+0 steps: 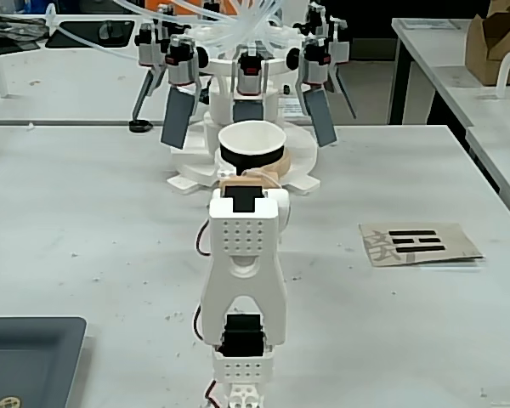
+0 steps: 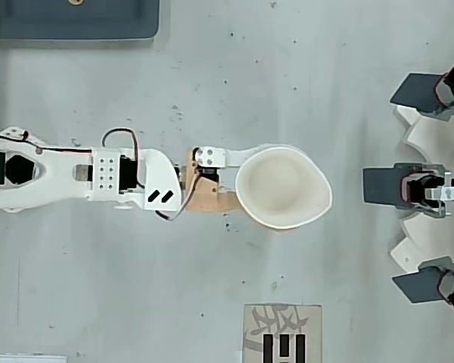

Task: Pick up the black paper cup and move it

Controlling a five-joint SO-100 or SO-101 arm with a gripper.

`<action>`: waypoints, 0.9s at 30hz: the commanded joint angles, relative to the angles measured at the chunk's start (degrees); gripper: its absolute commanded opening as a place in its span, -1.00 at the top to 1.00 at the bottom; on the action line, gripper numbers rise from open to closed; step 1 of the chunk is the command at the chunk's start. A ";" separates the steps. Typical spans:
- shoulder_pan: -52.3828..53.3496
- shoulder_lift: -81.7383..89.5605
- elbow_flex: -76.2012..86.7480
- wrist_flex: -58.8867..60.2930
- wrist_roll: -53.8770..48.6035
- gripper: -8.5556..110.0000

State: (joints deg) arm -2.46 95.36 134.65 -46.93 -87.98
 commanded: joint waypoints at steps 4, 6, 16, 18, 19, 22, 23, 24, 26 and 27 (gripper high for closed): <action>0.44 -1.58 -7.38 1.41 0.44 0.80; 0.44 -2.72 -9.05 1.85 0.44 0.79; 0.53 -7.82 -15.73 3.69 0.26 0.80; 0.62 -8.35 -16.17 3.69 0.26 0.80; 0.62 -8.61 -16.44 3.69 0.26 0.80; 0.88 -9.58 -17.31 3.69 0.35 0.80; 0.97 -9.84 -17.49 3.78 0.35 0.80; 0.97 -9.93 -17.58 3.78 0.35 0.80; 0.97 -10.28 -17.75 3.78 0.35 0.80; 0.97 -10.55 -17.93 3.78 0.35 0.81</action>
State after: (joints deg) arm -1.93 84.38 120.06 -43.24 -87.98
